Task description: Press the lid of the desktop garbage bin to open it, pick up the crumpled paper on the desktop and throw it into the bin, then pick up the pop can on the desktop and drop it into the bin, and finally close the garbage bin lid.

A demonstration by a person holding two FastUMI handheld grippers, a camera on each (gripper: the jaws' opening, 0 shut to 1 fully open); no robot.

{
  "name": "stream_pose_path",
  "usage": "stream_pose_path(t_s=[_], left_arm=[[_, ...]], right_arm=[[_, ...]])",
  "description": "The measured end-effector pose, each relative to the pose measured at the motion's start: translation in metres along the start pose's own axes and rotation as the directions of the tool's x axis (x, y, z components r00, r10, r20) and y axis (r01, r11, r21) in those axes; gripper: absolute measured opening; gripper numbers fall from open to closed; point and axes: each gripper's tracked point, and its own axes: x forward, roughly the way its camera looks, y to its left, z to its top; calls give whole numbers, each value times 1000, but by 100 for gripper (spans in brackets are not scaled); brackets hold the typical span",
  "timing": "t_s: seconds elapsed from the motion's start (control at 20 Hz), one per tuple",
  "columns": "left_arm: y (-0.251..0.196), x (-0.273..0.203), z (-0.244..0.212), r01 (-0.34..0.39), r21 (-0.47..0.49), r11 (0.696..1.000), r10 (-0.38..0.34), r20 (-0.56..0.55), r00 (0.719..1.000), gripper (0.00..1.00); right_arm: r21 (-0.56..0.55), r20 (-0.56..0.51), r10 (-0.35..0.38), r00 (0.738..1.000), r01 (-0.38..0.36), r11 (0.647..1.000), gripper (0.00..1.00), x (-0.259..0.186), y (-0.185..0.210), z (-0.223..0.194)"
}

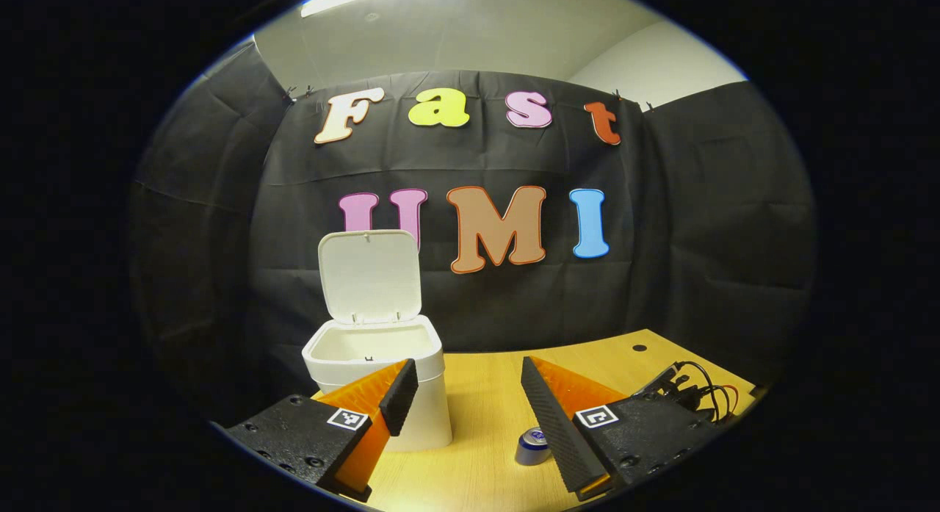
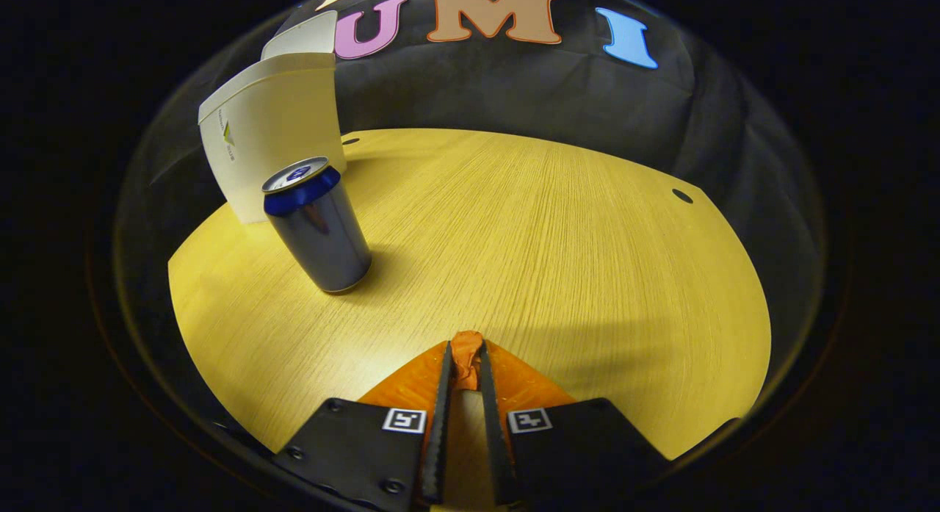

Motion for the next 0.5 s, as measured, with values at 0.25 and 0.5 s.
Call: stream_pose_path(t_s=[0.25, 0.5], left_arm=[[-6, 1, 4, 18, 3, 1000, -18, 13, 1000, 87], [-10, 2, 3, 31, -8, 999, -31, 13, 999, 87]], right_arm=[[1, 36, 41, 999, -41, 999, 24, -13, 8, 17], [-26, 182, 92, 979, -88, 996, 24, -53, 28, 77]])
